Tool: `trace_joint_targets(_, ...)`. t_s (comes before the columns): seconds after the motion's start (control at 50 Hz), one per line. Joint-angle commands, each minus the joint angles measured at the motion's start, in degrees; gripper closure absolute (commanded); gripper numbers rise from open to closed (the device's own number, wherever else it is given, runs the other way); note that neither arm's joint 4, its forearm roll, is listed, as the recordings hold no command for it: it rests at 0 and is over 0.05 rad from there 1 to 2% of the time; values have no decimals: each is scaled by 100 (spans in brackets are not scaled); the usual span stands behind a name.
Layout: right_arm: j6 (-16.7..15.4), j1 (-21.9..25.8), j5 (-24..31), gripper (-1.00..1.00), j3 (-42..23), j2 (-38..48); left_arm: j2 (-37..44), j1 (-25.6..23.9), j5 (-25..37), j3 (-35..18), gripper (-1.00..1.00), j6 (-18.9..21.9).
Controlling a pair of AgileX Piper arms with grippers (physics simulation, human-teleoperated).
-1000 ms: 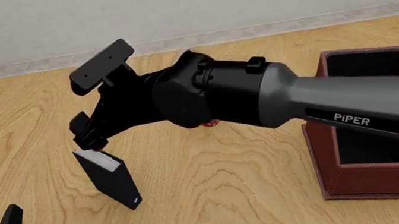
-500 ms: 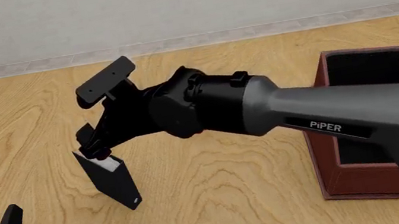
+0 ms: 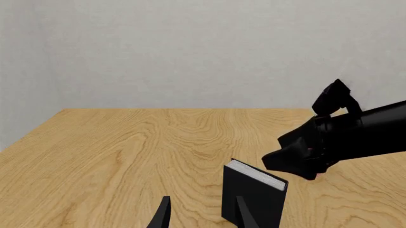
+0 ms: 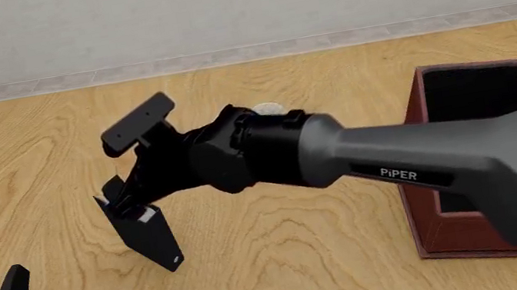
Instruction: Pick up the book and place it in the left compartment of the caddy.
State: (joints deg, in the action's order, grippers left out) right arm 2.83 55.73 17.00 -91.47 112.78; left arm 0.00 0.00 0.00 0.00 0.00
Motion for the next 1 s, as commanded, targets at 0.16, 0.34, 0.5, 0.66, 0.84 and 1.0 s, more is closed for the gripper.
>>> trace_joint_targets(0.16,87,12,-112,-100,82,154,0,0,0,0,-100,0)
trace_joint_targets(0.34,134,15,-138,-100,81,236,0,0,0,0,-100,0)
trace_joint_targets(0.5,165,35,-161,-100,88,319,0,0,0,0,-100,0)
trace_joint_targets(0.66,193,36,-207,-100,125,416,0,0,0,0,-100,0)
trace_joint_targets(0.84,218,17,-249,-100,180,478,0,0,0,0,-100,0)
trace_joint_targets(1.0,237,-3,-283,-100,214,536,0,0,0,0,-100,0)
